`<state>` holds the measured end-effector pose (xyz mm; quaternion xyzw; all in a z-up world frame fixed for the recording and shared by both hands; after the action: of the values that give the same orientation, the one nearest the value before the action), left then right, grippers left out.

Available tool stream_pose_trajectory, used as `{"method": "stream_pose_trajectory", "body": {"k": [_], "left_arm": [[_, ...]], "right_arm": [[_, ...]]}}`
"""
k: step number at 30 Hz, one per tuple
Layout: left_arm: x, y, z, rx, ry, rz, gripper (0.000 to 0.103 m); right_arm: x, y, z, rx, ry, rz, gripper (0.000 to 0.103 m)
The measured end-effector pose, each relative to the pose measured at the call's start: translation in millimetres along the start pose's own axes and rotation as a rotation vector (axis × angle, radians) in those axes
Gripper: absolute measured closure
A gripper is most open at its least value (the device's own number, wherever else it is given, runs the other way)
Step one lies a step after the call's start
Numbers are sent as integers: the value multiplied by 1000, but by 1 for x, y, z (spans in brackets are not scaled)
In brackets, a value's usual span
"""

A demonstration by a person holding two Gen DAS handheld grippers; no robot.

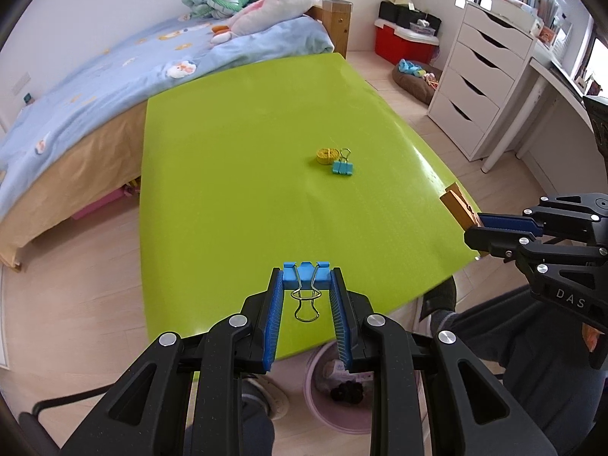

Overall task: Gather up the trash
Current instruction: 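Carry both items over the wastebasket and open both grippers to drop them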

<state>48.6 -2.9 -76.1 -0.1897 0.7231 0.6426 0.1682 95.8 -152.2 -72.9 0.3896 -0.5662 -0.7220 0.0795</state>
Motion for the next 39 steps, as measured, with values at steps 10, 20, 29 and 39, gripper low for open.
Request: {"method": "stream_pose_trajectory", "body": {"k": [10, 20, 29, 39], "left_arm": [[47, 25, -16, 39, 2, -14, 79], [81, 40, -30, 68, 5, -10, 79], [91, 44, -26, 75, 22, -8, 79], [93, 46, -26, 85, 10, -10, 79]], "right_arm": [[40, 29, 25, -37, 12, -19, 91], [74, 37, 44, -75, 47, 10, 91], [87, 33, 52, -119, 57, 37, 90], [86, 30, 45, -99, 14, 32, 23]]}}
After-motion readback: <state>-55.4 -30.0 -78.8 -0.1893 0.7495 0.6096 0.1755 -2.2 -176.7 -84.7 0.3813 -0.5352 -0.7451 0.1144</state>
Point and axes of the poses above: each gripper's, at about its wrist camera, not at the fingertips, and y roughly against the way its jaws point, z to its left, x to its underside, the point moved 3 cm from there along -y, roughly the way its jaws point, and after that the axes turned 5 degrees about x, right-handed, at the moved point
